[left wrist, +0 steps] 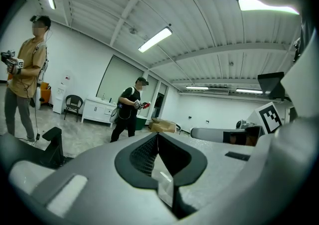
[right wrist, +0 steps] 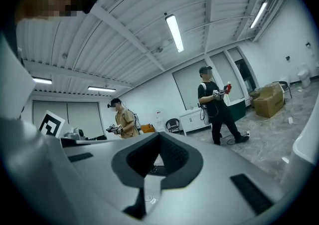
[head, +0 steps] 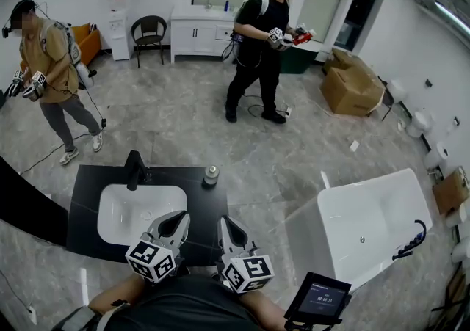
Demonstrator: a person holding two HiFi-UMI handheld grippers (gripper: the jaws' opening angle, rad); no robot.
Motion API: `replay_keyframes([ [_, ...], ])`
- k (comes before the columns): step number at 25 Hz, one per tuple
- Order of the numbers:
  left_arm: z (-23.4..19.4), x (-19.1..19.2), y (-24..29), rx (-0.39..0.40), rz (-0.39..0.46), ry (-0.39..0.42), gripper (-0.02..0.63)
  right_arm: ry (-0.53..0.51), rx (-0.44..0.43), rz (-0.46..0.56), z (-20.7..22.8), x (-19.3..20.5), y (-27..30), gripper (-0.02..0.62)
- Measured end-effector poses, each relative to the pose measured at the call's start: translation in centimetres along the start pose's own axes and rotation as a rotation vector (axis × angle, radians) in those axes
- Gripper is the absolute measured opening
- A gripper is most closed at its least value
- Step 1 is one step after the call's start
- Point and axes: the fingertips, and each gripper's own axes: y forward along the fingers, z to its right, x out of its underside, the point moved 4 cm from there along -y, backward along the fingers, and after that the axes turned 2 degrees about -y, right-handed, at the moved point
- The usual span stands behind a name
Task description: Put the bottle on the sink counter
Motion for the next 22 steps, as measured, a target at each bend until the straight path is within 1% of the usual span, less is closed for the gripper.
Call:
replay_keyframes([
  [5, 0.12, -0.18, 0.04, 0.005, -0.003, -0.002, 0.003, -0.005, -0.012, 0.015, -0.54, -0.46, 0.12, -0.005],
  [11, -0.15, 0.34, 0.16, 0.0, -0.005, -0.024, 0.003, 0.011, -0.014, 0.064, -0.26, -0.6, -0.43, -0.005],
  [22, -0.03, 0.53, 0.27, 0.004, -0.018, -0.033, 0.003, 0.002, -0.022, 0.041, -0.48, -0.41, -0.29, -0.005],
])
